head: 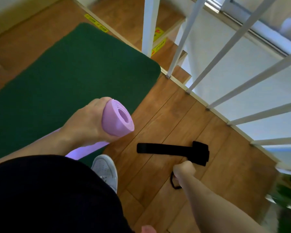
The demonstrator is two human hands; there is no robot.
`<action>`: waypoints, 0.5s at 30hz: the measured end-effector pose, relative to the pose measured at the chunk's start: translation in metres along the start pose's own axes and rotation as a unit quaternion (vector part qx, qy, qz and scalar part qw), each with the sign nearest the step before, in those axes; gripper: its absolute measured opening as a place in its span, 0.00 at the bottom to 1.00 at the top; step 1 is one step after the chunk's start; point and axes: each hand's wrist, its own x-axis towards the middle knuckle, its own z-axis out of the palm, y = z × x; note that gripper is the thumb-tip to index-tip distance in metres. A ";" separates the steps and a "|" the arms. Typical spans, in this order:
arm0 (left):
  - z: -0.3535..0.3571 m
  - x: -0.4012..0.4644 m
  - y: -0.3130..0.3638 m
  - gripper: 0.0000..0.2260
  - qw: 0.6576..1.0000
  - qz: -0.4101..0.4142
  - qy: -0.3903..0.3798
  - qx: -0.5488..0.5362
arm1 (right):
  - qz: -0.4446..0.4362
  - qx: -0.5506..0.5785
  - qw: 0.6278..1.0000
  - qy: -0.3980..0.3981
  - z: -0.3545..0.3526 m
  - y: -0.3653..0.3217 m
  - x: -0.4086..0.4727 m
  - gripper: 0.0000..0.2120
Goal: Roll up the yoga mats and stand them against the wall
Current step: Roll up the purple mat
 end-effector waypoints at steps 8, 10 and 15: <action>-0.027 -0.013 -0.001 0.46 0.999 -0.013 0.031 -0.023 | 0.002 0.373 0.913 -0.166 -0.003 -0.025 -0.056 0.07; -0.045 -0.021 0.000 0.45 0.998 -0.019 0.049 -0.032 | -0.038 0.450 0.857 -0.248 -0.022 -0.050 -0.090 0.08; -0.114 -0.062 0.002 0.40 0.989 -0.035 0.130 -0.055 | -0.215 0.463 0.734 -0.448 -0.079 -0.159 -0.205 0.20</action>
